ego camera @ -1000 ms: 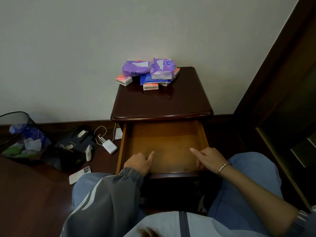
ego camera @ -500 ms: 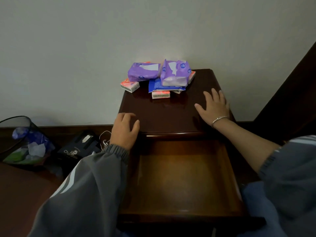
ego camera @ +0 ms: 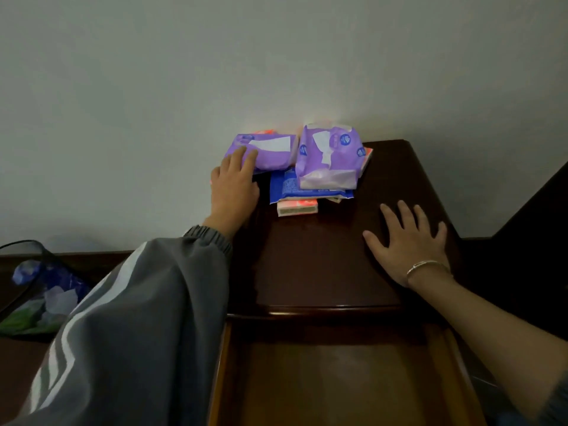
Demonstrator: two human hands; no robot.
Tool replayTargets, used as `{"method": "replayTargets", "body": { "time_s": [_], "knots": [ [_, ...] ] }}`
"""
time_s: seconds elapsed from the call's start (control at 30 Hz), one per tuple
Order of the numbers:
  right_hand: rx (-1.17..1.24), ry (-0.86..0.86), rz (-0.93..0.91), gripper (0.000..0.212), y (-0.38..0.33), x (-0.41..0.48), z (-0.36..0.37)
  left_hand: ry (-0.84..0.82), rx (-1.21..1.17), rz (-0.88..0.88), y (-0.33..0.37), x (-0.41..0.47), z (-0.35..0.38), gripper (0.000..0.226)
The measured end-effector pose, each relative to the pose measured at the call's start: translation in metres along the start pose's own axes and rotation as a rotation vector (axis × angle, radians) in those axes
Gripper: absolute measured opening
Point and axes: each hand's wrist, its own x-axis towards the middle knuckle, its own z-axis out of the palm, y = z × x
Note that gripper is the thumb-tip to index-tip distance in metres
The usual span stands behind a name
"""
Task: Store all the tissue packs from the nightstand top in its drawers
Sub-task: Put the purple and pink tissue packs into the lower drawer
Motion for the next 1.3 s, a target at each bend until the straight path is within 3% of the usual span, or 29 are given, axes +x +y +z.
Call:
{"method": "replayTargets", "body": {
  "time_s": [0.07, 0.2, 0.4, 0.47, 0.53, 0.67, 0.73, 0.8, 0.87, 1.03, 1.13, 1.3],
  "knots": [
    [0.007, 0.011, -0.001, 0.075, 0.001, -0.001, 0.001, -0.018, 0.069, 0.027, -0.003, 0.018, 0.010, 0.059],
    [0.010, 0.020, 0.001, 0.073, 0.000, -0.002, 0.000, 0.041, 0.130, 0.100, -0.007, 0.038, 0.014, 0.029],
    [0.025, 0.010, -0.007, 0.073, -0.002, -0.003, -0.004, 0.370, -0.038, 0.010, 0.012, 0.029, -0.029, 0.027],
    [0.023, 0.003, -0.005, 0.073, -0.002, -0.003, -0.003, 0.404, -0.106, -0.001, 0.038, 0.030, -0.051, 0.025],
    [0.026, 0.003, -0.006, 0.074, -0.002, -0.003, -0.003, 0.341, -0.134, 0.005, 0.074, 0.033, -0.067, 0.022],
    [0.033, -0.009, -0.004, 0.074, -0.002, -0.004, -0.005, -0.010, 0.007, 0.045, 0.147, 0.032, -0.059, 0.023],
    [0.047, -0.018, -0.001, 0.074, -0.003, -0.004, -0.005, -0.162, 0.016, 0.031, 0.162, 0.026, -0.049, 0.033],
    [0.056, -0.018, -0.005, 0.074, -0.003, -0.004, -0.005, -0.216, 0.032, 0.035, 0.164, 0.016, -0.038, 0.058],
    [0.057, -0.015, -0.008, 0.074, -0.003, -0.003, -0.004, -0.210, 0.078, 0.054, 0.162, 0.009, -0.031, 0.072],
    [0.079, 0.009, -0.012, 0.073, -0.003, -0.003, -0.004, -0.229, 0.126, 0.104, 0.155, 0.015, -0.029, 0.032],
    [0.080, 0.010, -0.021, 0.074, -0.003, -0.003, -0.002, -0.230, 0.169, 0.139, 0.151, 0.018, -0.034, 0.026],
    [0.067, -0.016, -0.009, 0.075, -0.002, 0.001, -0.001, 0.096, 0.114, 0.091, 0.131, 0.016, -0.072, 0.021]
  ]
}}
